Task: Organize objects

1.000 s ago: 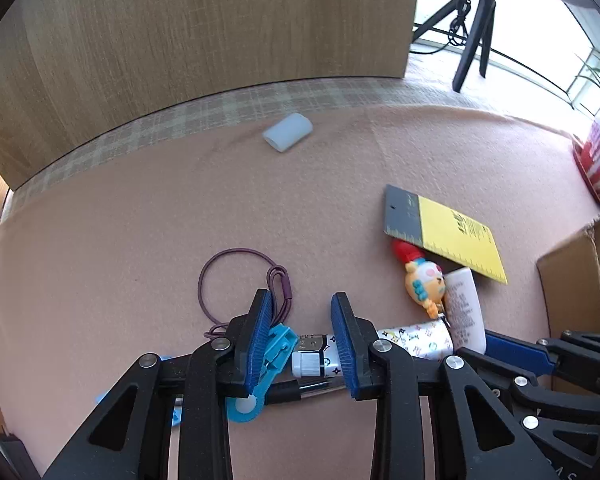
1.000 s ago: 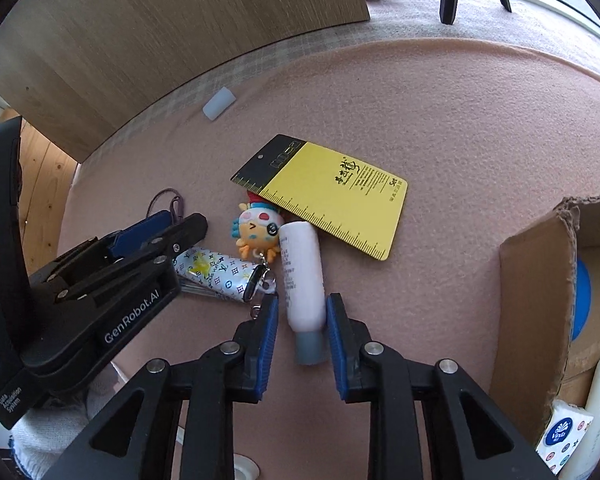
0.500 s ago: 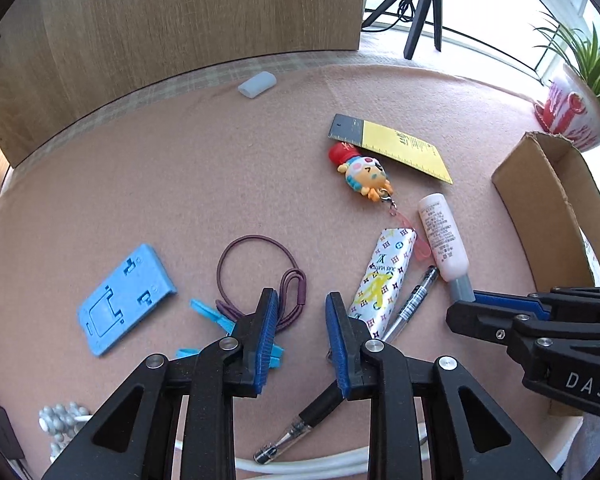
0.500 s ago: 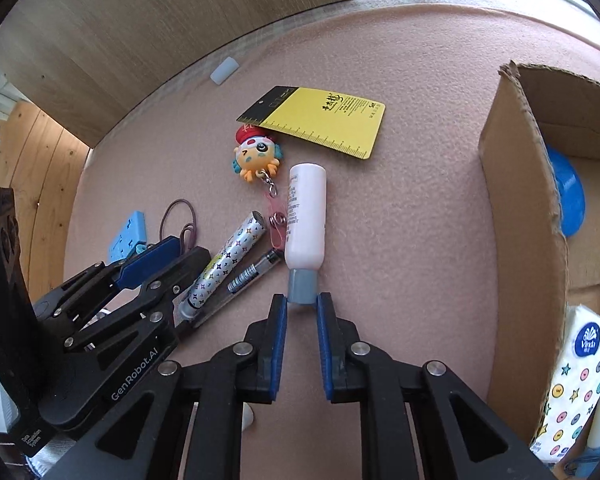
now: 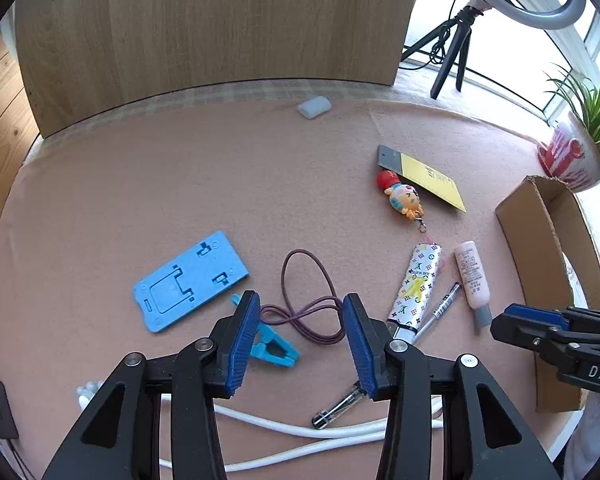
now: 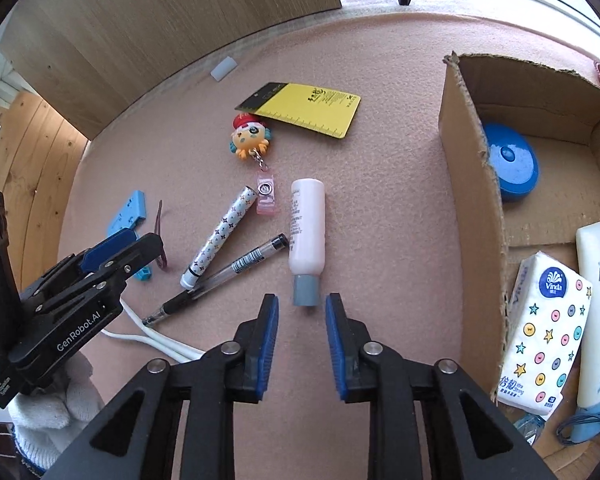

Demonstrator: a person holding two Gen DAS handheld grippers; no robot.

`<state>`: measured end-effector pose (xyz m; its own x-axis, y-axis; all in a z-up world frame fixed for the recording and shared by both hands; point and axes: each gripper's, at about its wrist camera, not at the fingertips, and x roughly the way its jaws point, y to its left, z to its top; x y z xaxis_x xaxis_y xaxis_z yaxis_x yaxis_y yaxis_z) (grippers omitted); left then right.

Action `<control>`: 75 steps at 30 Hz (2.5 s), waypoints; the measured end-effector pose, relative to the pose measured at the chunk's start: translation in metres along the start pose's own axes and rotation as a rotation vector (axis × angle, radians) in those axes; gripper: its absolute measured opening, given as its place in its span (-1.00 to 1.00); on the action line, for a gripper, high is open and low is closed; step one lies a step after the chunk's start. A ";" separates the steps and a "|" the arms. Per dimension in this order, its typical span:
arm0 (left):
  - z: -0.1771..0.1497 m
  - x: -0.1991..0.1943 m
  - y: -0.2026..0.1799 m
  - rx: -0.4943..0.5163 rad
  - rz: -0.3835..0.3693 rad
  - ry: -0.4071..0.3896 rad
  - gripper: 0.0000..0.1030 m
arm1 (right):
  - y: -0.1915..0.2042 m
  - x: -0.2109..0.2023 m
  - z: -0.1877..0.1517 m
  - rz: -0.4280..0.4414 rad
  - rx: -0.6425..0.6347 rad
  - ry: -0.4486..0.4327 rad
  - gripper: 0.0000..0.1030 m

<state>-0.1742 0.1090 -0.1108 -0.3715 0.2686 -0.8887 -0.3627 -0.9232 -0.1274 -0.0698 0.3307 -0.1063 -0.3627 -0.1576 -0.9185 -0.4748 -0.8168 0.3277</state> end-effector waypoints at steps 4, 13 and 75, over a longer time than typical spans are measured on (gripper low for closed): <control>-0.002 -0.003 0.012 -0.028 -0.030 0.008 -0.10 | 0.010 -0.011 0.004 0.042 -0.022 -0.028 -0.45; -0.004 0.003 0.006 0.000 -0.035 0.019 -0.09 | 0.032 0.015 0.028 0.146 0.037 0.021 -0.45; 0.022 -0.071 -0.070 0.056 -0.210 -0.121 -0.93 | -0.037 -0.088 -0.031 0.155 0.093 -0.146 -0.81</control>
<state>-0.1408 0.1606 -0.0292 -0.3814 0.4874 -0.7855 -0.4883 -0.8277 -0.2765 0.0046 0.3573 -0.0439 -0.5461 -0.1902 -0.8158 -0.4736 -0.7332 0.4879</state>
